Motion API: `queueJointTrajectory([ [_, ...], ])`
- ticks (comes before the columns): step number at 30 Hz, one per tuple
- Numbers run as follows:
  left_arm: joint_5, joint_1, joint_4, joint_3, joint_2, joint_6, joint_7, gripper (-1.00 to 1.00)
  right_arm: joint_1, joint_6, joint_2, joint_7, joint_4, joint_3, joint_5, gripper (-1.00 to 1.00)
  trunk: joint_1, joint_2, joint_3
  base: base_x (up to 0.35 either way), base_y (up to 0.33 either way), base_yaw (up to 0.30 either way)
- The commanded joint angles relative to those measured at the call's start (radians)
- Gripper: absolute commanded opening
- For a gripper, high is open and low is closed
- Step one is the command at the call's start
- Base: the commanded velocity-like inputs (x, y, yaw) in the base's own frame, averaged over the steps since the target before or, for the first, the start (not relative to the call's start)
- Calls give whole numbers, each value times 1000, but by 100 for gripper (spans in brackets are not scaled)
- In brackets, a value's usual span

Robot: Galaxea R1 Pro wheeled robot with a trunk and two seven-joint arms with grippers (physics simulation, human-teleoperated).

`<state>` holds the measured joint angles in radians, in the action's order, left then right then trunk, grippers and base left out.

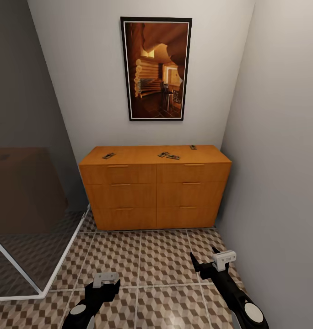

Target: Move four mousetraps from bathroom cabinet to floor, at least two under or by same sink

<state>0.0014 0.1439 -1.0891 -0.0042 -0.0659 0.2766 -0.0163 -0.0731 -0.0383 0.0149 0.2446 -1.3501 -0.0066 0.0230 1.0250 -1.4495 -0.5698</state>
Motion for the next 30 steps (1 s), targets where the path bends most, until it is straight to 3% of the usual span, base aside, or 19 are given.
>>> queueJointTrajectory([
  [1, 0, 0, -2, 0, 0, 5, -1, 100, 0, -3, 0, 4, 0, -1, 3, 100, 0, -1, -1, 0, 0, 0],
  [30, -1, 0, 17, -3, 0, 3, 1, 100, 0, -23, 0, 3, 2, -2, 5, 100, 0, -1, -1, 0, 0, 0],
])
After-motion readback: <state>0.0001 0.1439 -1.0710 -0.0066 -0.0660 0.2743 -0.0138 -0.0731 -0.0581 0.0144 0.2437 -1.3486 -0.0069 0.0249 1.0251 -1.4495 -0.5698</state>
